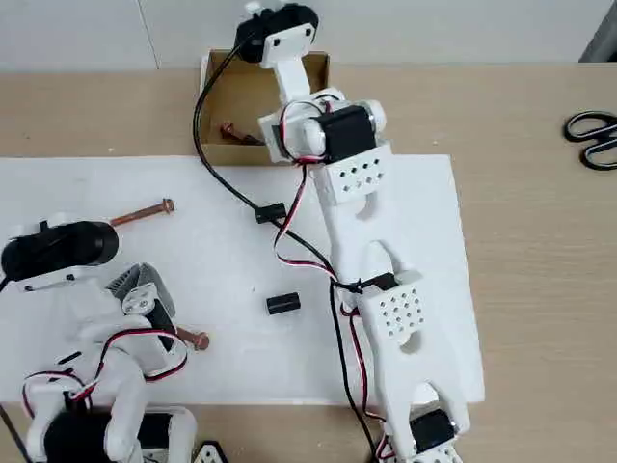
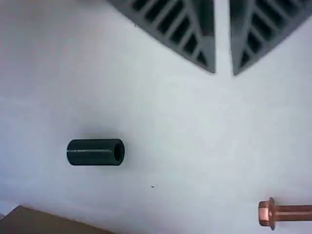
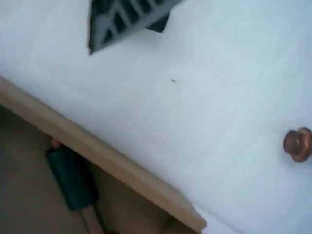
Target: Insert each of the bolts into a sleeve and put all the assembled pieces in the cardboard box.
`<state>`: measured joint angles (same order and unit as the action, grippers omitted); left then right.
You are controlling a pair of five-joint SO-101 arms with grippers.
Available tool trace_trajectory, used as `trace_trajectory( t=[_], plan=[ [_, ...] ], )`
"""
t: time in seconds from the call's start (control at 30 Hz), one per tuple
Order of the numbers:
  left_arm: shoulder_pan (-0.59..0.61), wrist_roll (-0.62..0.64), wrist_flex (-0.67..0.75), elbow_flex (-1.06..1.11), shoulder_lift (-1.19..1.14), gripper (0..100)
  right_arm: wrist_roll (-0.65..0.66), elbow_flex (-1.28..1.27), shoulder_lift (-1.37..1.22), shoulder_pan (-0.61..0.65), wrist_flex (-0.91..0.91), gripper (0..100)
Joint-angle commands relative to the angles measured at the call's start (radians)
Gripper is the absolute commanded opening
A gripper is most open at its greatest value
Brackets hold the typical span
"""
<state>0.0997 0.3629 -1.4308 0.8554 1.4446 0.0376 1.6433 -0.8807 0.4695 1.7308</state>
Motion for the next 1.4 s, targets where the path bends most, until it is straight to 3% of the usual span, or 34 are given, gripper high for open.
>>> trace_trajectory(
  t=[0.0,0.33,0.43,0.93,1.37],
  plan=[
    [0.006,-0.005,-0.003,-0.038,0.011,1,0.109,-0.018,0.116,0.036,0.024,26.6],
    [0.005,-0.008,-0.061,-0.005,0.198,1,0.345,-0.769,0.437,0.142,0.012,26.6],
    [0.005,-0.006,-0.064,-0.001,0.252,1,0.428,-0.881,0.47,0.142,0.007,26.6],
    [0.005,-0.008,-0.06,0.031,0.284,1,0.746,-0.931,0.346,0.077,-0.047,26.6],
    [0.005,-0.008,-0.06,0.031,0.284,1,0.893,-0.93,0.266,0.09,-0.173,26.6]
  ],
)
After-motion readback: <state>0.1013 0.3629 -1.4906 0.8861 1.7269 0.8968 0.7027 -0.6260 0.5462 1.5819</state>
